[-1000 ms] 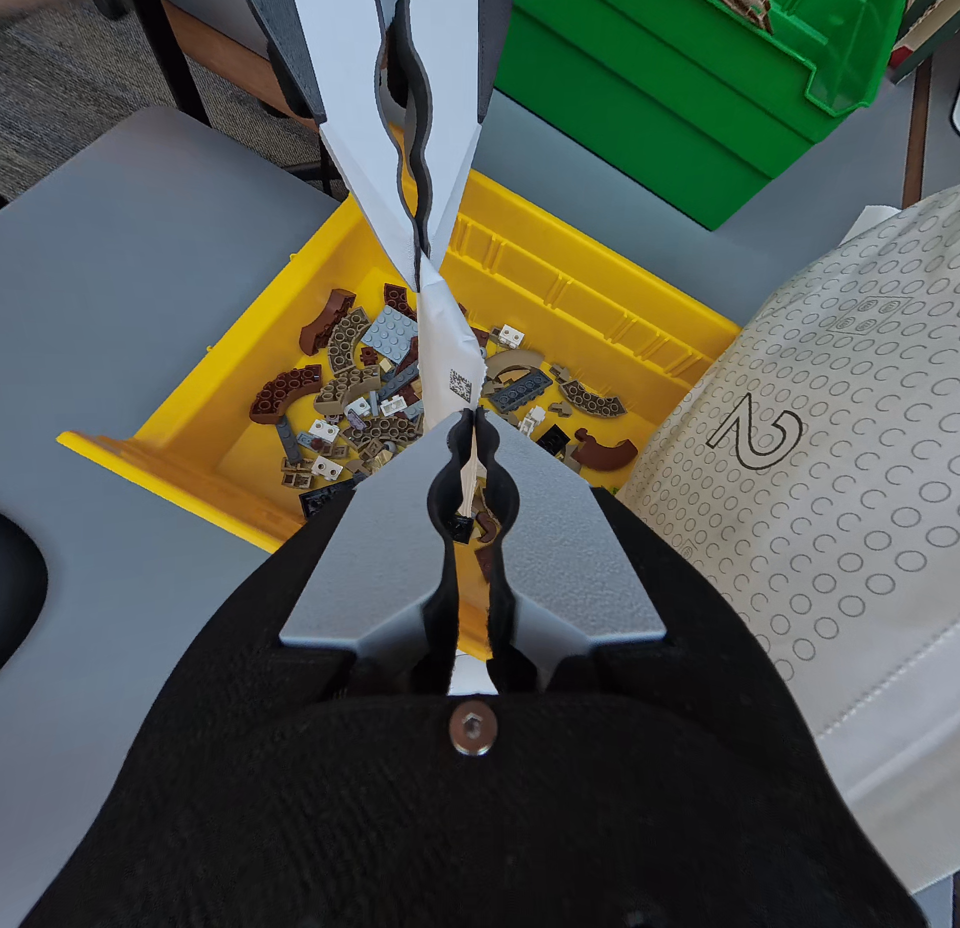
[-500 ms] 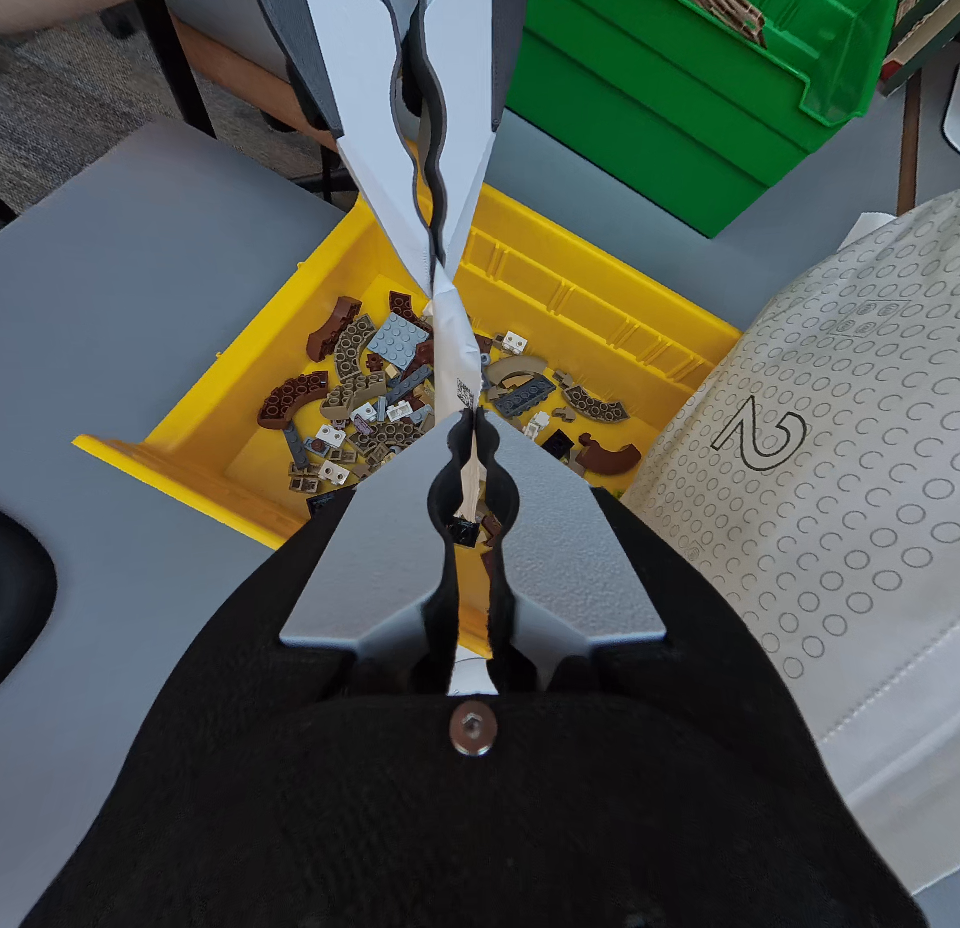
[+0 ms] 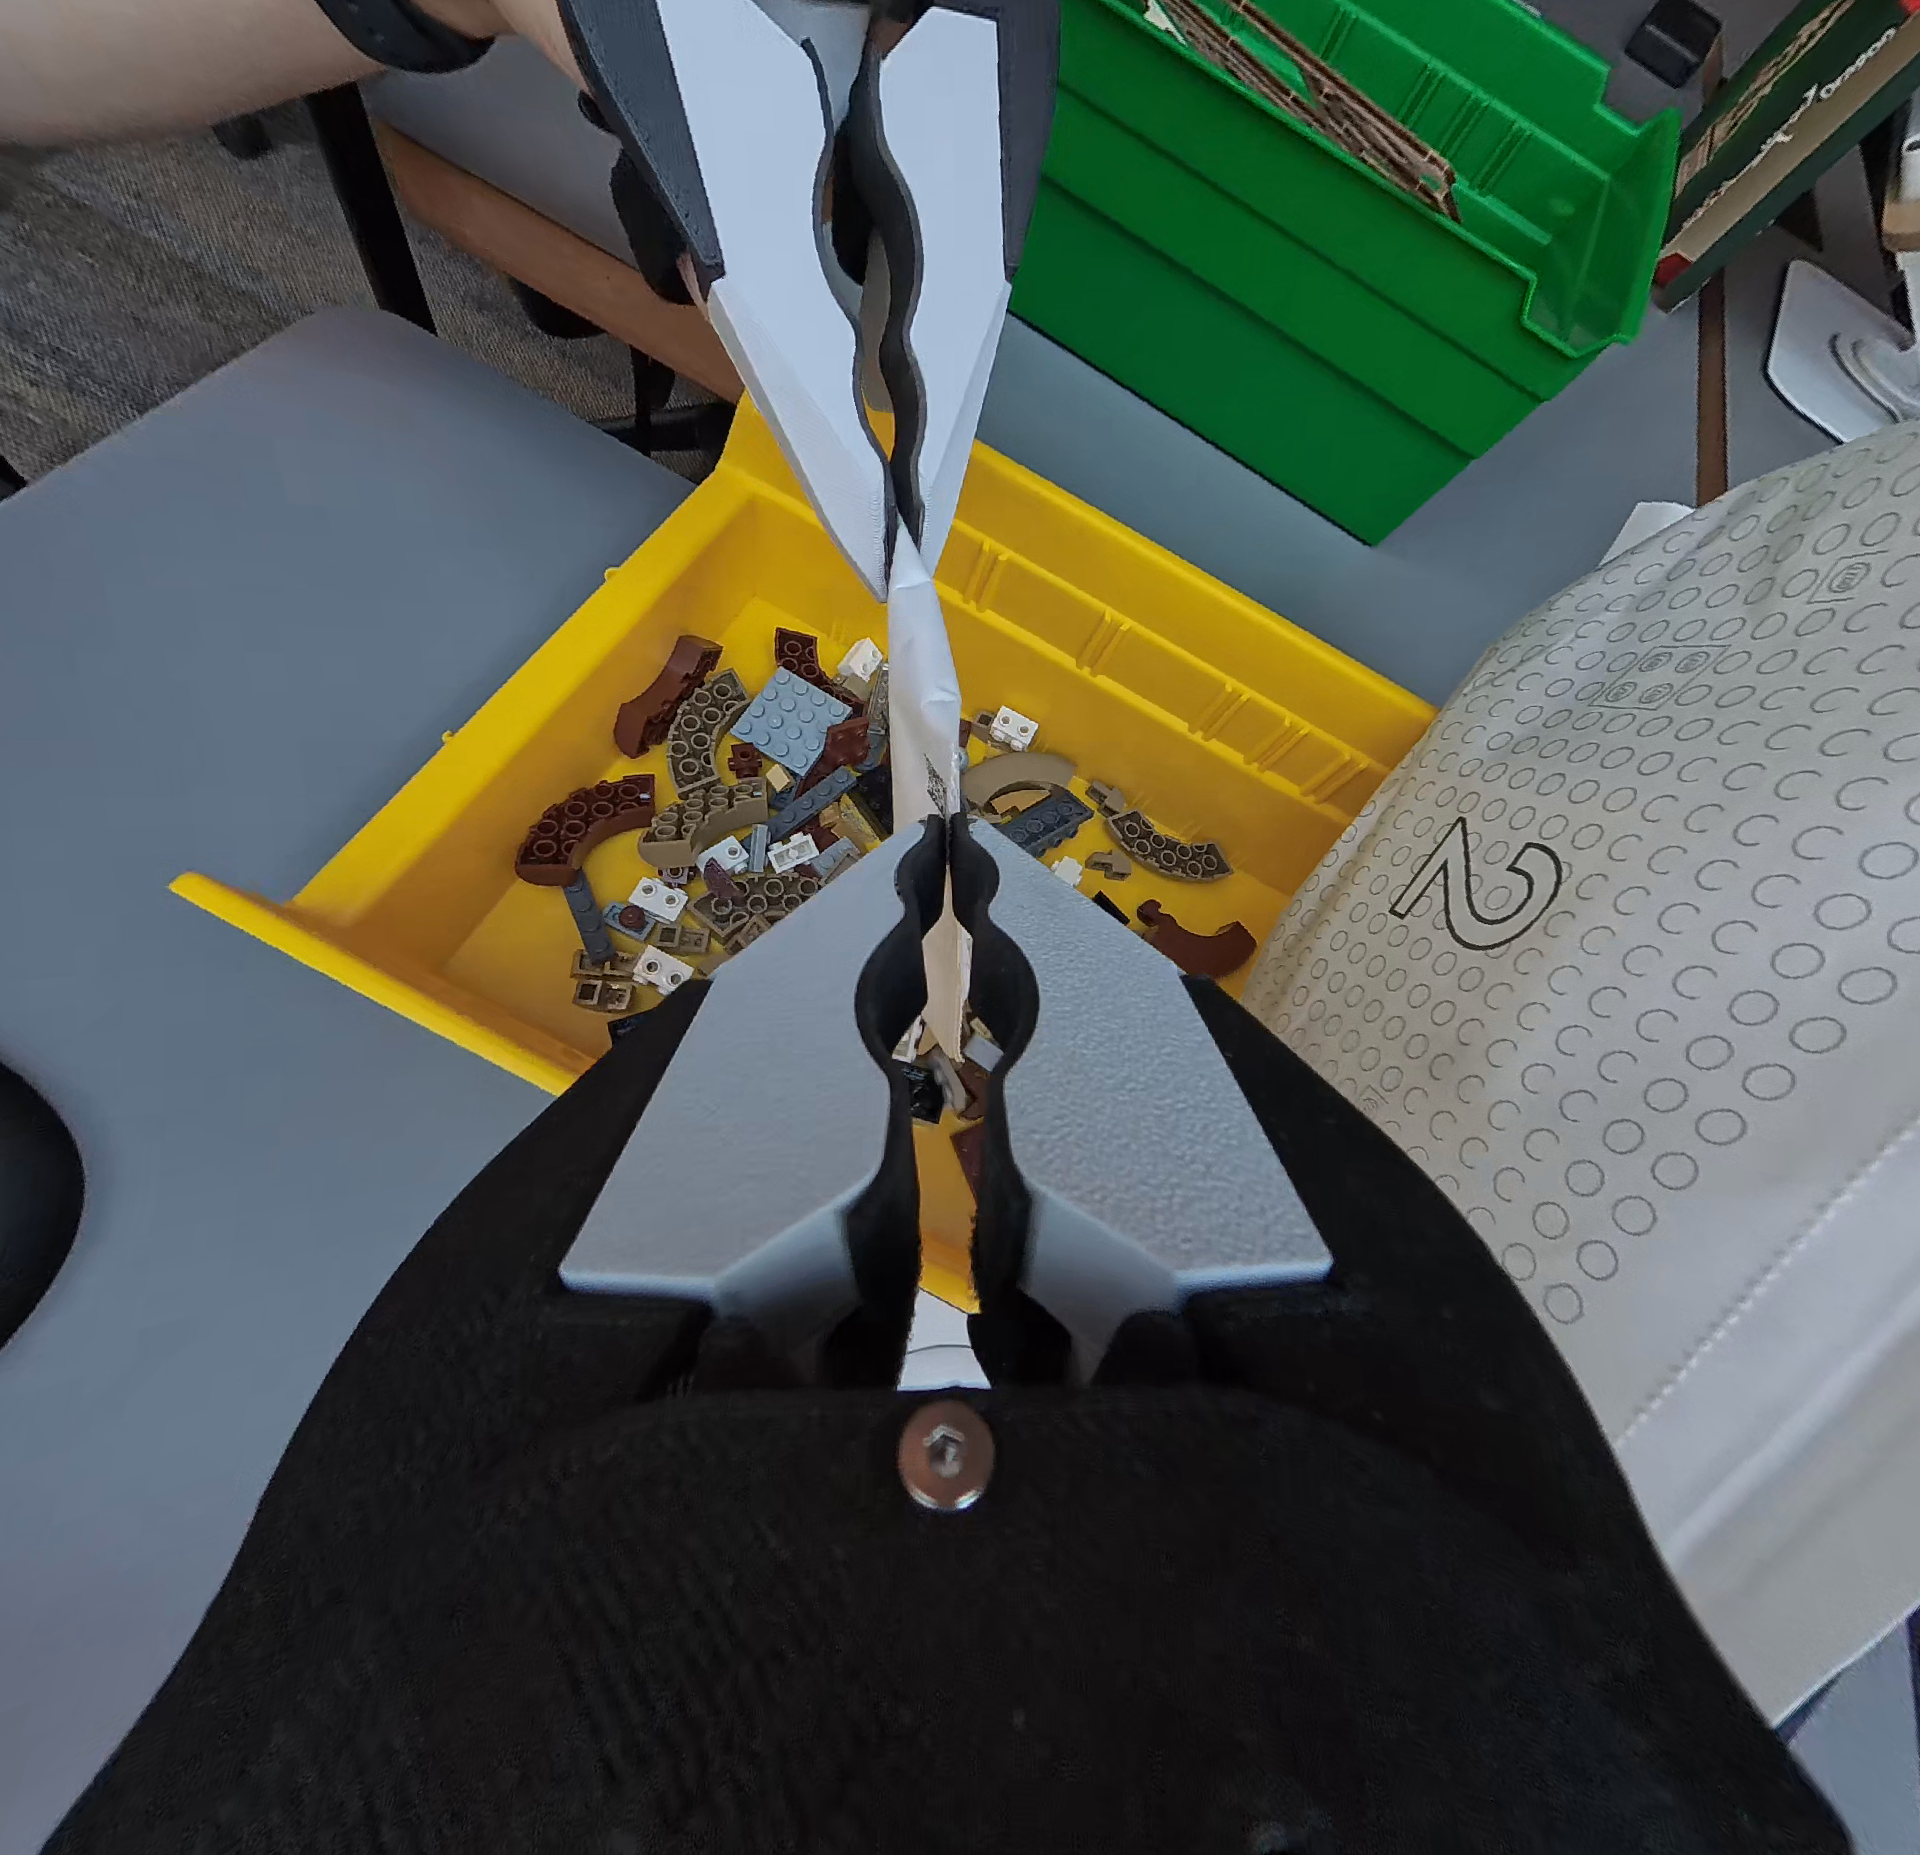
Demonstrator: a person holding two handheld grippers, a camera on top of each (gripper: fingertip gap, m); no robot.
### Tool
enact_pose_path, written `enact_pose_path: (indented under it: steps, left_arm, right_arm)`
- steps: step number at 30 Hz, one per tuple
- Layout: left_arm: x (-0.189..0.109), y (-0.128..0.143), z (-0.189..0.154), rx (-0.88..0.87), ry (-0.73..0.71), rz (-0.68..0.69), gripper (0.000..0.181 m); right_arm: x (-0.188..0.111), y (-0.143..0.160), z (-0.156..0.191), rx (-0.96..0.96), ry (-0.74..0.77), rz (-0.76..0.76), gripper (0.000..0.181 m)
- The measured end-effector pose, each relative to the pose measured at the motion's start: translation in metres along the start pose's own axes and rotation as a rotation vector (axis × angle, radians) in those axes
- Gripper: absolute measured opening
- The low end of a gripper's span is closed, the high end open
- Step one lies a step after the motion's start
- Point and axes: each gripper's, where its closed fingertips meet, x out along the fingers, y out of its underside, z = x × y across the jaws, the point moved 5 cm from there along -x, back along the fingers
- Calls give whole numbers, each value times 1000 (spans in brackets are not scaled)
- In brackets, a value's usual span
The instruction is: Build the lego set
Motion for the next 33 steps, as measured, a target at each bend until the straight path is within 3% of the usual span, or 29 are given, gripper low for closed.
enact_pose_path:
  steps: [1,9,12,15,20,23,29,33]
  left_arm:
    - [0,0,1,-13,6,-17,1]
    - [6,0,2,1,-23,28,0]
    - [2,-6,1,-26,5,-23,0]
    - [4,-2,0,-2,-7,15,0]
    - [-1,-6,2,-55,-16,-48,0]
    - [1,1,4,-39,-43,5,3]
    - [5,-1,2,-74,17,-46,13]
    - [9,-4,0,-25,37,-72,6]
  right_arm:
    - [0,1,0,9,-4,-8,0]
    - [3,7,-1,-5,24,38,0]
    - [-3,1,-6,39,46,-17,0]
    - [1,5,-1,-19,57,45,0]
    - [-5,7,-1,32,44,-28,0]
    - [-5,14,0,21,50,-5,0]
    - [-12,15,1,58,32,-73,0]
    - [-11,15,2,68,11,-80,0]
